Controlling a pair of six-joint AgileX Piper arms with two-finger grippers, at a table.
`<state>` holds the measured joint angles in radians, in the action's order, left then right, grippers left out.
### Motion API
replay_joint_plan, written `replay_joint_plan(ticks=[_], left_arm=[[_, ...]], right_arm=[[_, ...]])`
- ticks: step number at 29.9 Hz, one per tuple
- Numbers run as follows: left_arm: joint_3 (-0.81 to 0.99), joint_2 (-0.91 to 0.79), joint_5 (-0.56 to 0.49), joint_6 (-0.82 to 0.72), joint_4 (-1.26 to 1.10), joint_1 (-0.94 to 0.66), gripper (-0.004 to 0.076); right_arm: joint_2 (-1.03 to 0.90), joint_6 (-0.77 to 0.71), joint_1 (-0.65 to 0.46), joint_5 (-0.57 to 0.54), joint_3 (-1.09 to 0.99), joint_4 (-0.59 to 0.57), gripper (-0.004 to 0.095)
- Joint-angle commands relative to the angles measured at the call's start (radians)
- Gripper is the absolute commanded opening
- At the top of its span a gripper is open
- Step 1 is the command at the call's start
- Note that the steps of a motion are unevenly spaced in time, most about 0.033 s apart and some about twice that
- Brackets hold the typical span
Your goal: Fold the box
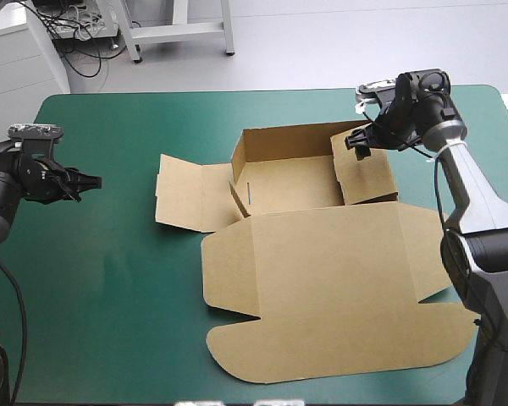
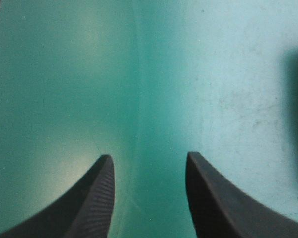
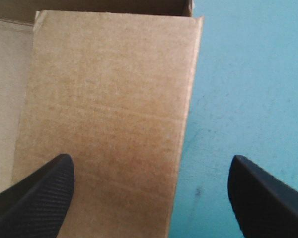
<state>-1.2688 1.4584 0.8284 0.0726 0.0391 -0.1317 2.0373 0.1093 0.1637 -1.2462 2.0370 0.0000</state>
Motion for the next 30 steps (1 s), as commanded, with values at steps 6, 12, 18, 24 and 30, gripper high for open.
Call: replay_joint_plan(ticks=[6, 12, 18, 24, 30], left_arm=[[-0.026, -0.032, -0.045, -0.001, -0.009, -0.004, 0.0326], [-0.026, -0.032, -0.045, -0.001, -0.009, -0.004, 0.0326], [-0.026, -0.032, -0.045, -0.001, -0.009, -0.004, 0.0326], [-0.026, -0.032, -0.045, -0.001, -0.009, -0.004, 0.0326], [-0.026, -0.032, -0.045, -0.001, -0.009, -0.004, 0.0326]], right_arm=[[-0.001, 0.002, -0.002, 0.001, 0.029, 0.0, 0.0695], [0.02, 0.002, -0.002, 0.001, 0.029, 0.0, 0.0546], [0.043, 0.01, -0.002, 0.001, 0.029, 0.0, 0.0286], [0.043, 0.016, -0.002, 0.001, 0.029, 0.0, -0.0018], [0.035, 0.006, -0.002, -0.001, 0.029, 0.007, -0.0018]])
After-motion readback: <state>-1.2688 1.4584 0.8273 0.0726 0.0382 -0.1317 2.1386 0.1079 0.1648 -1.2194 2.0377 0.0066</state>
